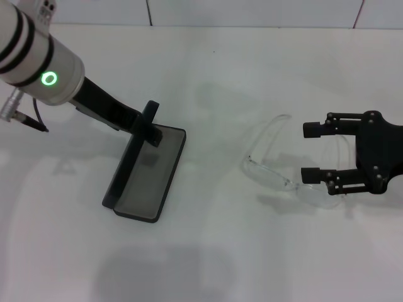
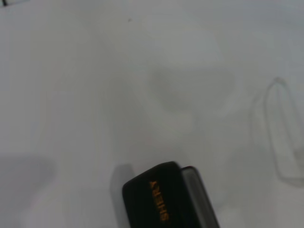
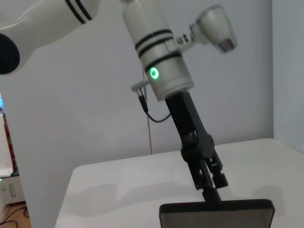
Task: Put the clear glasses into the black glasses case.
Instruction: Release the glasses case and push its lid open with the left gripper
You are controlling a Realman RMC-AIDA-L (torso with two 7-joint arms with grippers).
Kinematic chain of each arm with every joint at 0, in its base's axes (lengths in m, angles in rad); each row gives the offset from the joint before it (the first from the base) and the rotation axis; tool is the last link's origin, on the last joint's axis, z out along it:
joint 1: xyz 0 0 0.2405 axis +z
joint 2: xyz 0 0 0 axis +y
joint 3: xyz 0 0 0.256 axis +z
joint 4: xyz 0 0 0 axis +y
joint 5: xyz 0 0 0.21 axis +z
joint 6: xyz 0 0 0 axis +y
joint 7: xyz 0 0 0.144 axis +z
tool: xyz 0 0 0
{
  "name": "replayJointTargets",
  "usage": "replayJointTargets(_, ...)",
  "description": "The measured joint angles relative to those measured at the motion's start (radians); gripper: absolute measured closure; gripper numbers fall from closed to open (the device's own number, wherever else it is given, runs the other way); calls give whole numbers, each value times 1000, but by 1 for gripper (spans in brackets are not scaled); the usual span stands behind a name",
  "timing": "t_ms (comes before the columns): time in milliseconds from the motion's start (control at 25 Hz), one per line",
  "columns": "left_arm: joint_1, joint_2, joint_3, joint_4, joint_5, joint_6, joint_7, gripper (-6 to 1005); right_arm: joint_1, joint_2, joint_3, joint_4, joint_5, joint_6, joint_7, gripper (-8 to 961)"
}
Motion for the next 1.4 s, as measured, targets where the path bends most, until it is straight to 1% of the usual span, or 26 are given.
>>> replayJointTargets(80, -20, 0, 0, -51, 10, -14, 1, 126, 5, -1, 2, 12, 0, 3, -7, 207)
replayJointTargets(280, -35, -1, 33, -80, 18, -55, 3, 126, 10, -2, 5, 19, 1, 6, -24, 207)
replayJointTargets(520, -61, 2, 35, -141, 51, -73, 3, 126, 10, -1, 5, 19, 1, 10, -28, 207)
replayJointTargets(840, -63, 2, 39, -151, 55, -76, 16, 127, 10, -2, 7, 20, 1, 15, -29, 208)
replayJointTargets(1000, -50, -2, 37, -148, 32, -77, 64, 182, 10, -2, 6, 20, 1, 16, -30, 208)
replayJointTargets(1080, -50, -2, 39, -146, 42, -77, 64, 210, 8, -2, 6, 20, 1, 16, -30, 209)
replayJointTargets(1400, -52, -1, 40, -143, 51, -79, 66, 541, 0, 0, 6, 20, 2, 16, -30, 209)
